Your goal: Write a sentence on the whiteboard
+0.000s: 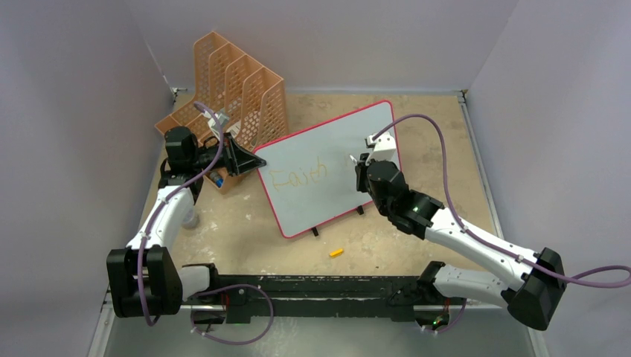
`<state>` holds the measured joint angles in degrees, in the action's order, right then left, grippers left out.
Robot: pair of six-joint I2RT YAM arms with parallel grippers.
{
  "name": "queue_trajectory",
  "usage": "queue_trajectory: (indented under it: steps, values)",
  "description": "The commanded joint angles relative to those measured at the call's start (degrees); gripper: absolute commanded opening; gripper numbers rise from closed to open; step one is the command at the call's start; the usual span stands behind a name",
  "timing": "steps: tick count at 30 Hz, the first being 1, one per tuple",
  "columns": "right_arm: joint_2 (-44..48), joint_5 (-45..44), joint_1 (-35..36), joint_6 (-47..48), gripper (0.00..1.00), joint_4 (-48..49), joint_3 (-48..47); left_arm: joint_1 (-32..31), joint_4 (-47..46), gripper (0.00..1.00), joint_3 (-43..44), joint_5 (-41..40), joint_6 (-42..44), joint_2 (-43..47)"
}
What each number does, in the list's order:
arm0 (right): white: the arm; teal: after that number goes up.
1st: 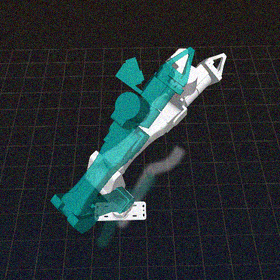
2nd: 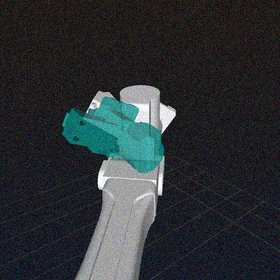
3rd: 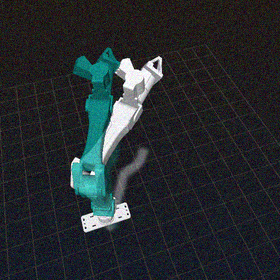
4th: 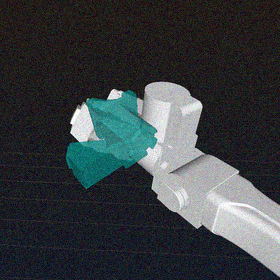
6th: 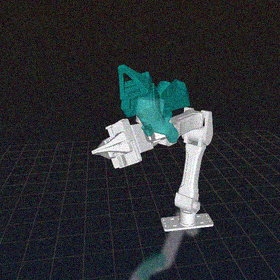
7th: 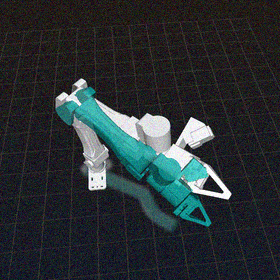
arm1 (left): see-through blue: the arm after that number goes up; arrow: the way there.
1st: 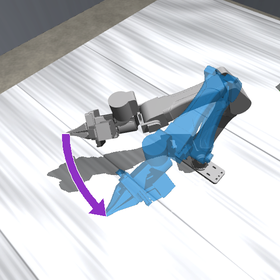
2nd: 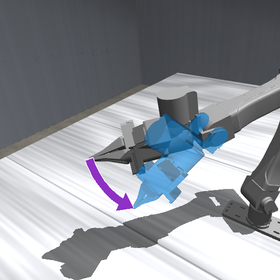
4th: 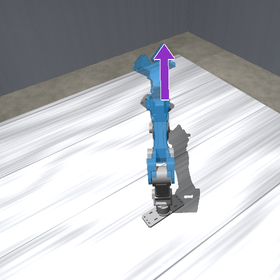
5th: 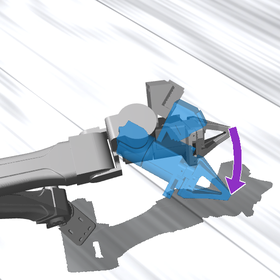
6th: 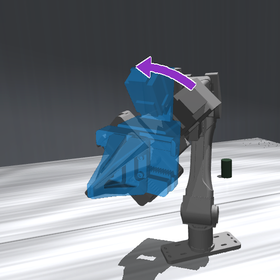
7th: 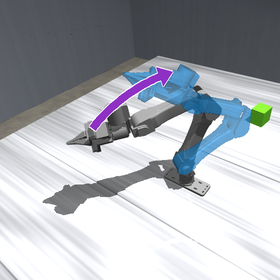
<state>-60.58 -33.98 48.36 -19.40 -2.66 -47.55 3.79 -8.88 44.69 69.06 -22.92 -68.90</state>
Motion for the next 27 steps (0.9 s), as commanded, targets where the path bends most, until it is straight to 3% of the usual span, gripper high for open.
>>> queue_trajectory:
  steps: [1, 15, 27]
  values:
    - [0.0, -1.4, -0.4, 0.8, 0.0, 2.4, -1.8, 0.8, -4.0, 0.0, 2.3, 0.1, 3.5, 0.3]
    - [-0.6, -0.6, -0.7, 0.9, 0.0, 2.3, -2.3, 0.7, -4.0, 0.0, 2.4, 0.2, 3.6, 0.4]
    - [-1.9, 1.8, -0.8, -2.0, 0.0, -4.4, -3.8, 0.7, -4.0, 0.0, 2.4, 0.2, 3.6, 0.4]
